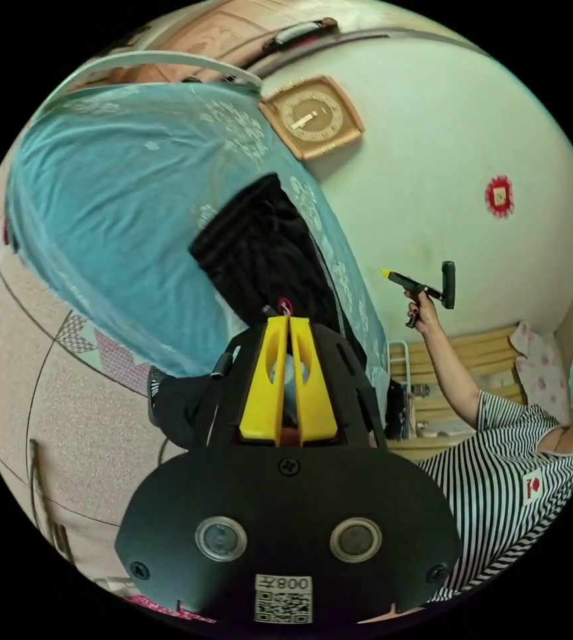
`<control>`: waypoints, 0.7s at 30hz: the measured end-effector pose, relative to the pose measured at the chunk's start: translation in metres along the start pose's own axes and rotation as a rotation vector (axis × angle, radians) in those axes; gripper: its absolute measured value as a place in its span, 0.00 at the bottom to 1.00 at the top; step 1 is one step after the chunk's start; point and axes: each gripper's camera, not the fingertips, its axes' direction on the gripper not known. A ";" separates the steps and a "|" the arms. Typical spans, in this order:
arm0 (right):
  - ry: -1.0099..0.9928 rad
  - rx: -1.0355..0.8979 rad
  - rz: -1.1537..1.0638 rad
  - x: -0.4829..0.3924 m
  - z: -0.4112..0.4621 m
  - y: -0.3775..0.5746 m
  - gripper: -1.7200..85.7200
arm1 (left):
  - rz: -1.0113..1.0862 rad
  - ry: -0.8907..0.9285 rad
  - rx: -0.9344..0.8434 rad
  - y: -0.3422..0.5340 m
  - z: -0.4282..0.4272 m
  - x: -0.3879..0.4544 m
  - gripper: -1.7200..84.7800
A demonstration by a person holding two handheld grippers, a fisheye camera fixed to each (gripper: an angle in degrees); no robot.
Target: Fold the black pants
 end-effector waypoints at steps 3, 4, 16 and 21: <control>-0.048 0.000 0.144 0.031 -0.020 0.100 0.09 | 0.132 0.048 -0.155 -0.011 0.055 0.040 0.04; -0.063 -0.026 0.191 0.034 -0.023 0.141 0.09 | 0.182 0.070 -0.225 -0.012 0.080 0.056 0.05; 0.024 -0.136 0.442 -0.047 -0.060 0.313 0.12 | 0.362 0.061 -0.791 0.039 0.303 0.172 0.10; -0.004 -0.084 0.569 -0.028 -0.091 0.327 0.11 | 0.351 -0.071 -0.878 0.053 0.351 0.190 0.09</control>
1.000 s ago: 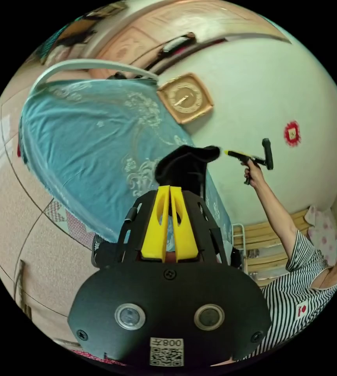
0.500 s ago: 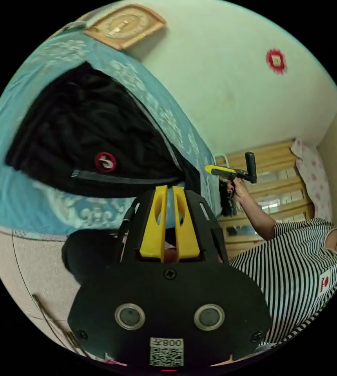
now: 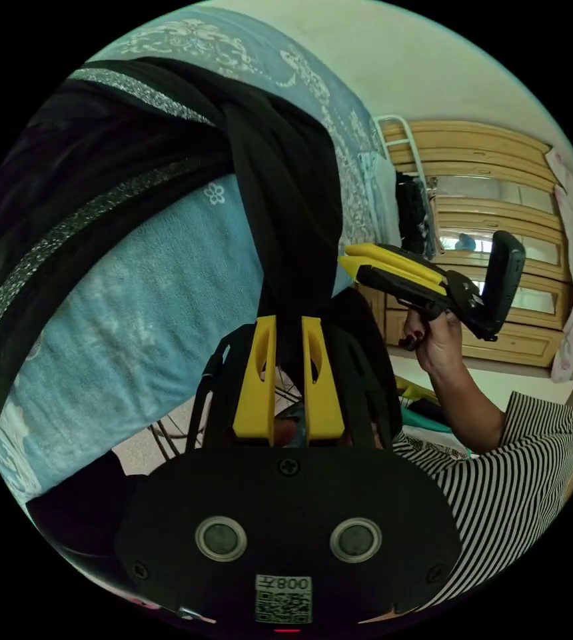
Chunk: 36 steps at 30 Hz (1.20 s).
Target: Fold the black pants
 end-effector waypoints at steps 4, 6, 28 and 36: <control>-0.076 -0.066 0.006 -0.003 -0.005 -0.007 0.08 | -0.018 -0.015 -0.025 -0.014 0.010 0.013 0.05; -0.092 -0.070 0.005 -0.002 -0.018 -0.009 0.05 | 0.002 0.026 -0.001 -0.017 0.009 0.021 0.05; 0.124 0.123 0.169 0.188 -0.381 -0.204 0.03 | 0.093 -0.003 0.397 -0.140 -0.116 0.090 0.10; -0.136 -0.003 0.007 0.093 -0.302 -0.090 0.10 | -0.005 -0.352 0.163 -0.058 -0.043 0.062 0.13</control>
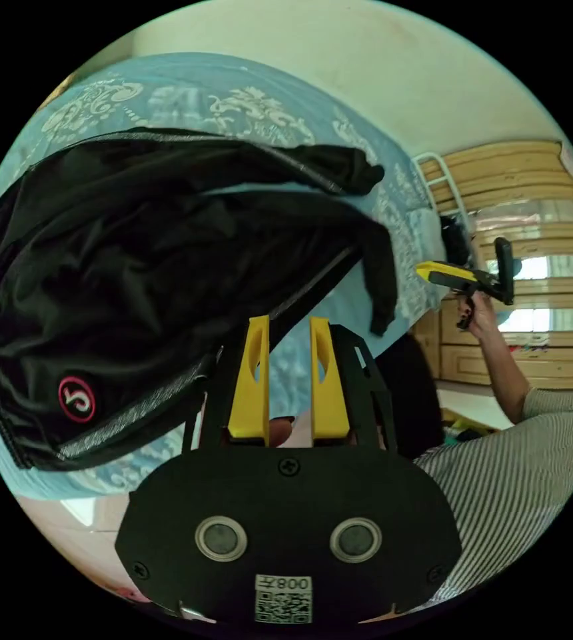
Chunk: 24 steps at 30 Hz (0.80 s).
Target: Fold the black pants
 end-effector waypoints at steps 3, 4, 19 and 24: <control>0.035 -0.072 0.000 -0.033 0.018 0.038 0.11 | 0.031 -0.108 -0.036 0.005 0.008 0.013 0.12; -0.004 -0.068 0.039 -0.035 0.018 0.045 0.11 | 0.045 -0.160 -0.047 0.004 0.012 0.019 0.12; -0.048 -0.075 0.154 -0.031 -0.066 0.035 0.02 | 0.034 -0.173 0.009 0.008 -0.008 0.047 0.03; 0.057 0.001 0.147 -0.015 -0.146 0.032 0.01 | 0.060 -0.158 0.101 0.019 -0.041 0.055 0.03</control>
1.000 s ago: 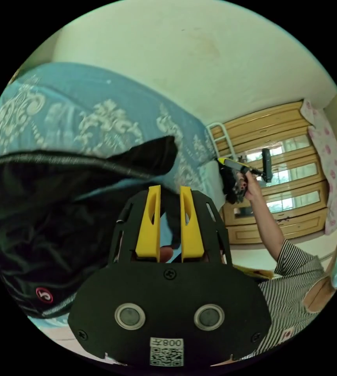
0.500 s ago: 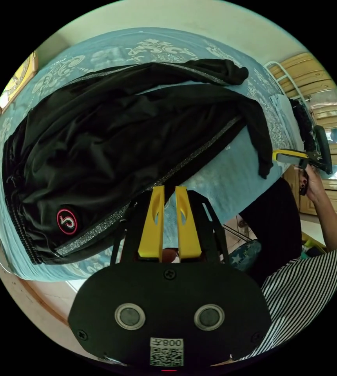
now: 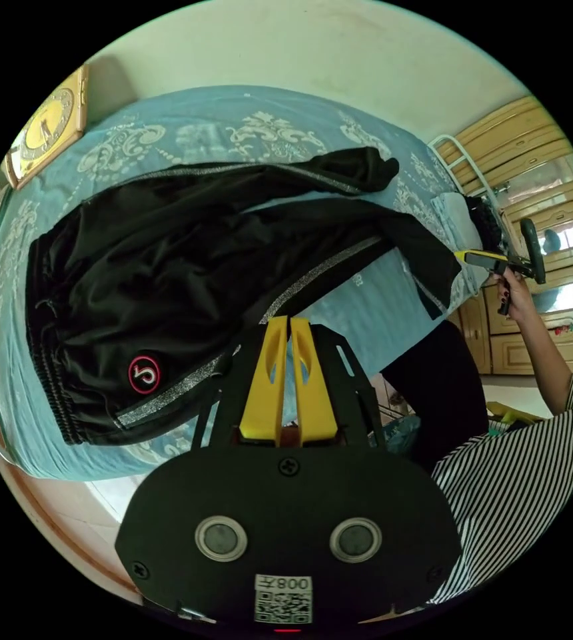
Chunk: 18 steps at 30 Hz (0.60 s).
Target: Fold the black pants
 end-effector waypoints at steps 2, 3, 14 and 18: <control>0.002 0.051 0.006 0.013 -0.044 -0.004 0.01 | 0.020 0.001 0.049 0.005 -0.019 0.002 0.03; 0.013 0.064 0.005 0.015 -0.056 -0.005 0.01 | 0.026 0.001 0.056 0.006 -0.023 0.003 0.03; 0.253 0.120 -0.097 0.025 -0.198 -0.032 0.01 | 0.032 0.064 -0.028 0.028 -0.012 0.005 0.03; 0.267 0.070 -0.062 0.043 -0.188 -0.040 0.02 | 0.001 0.051 -0.054 0.036 -0.004 0.002 0.03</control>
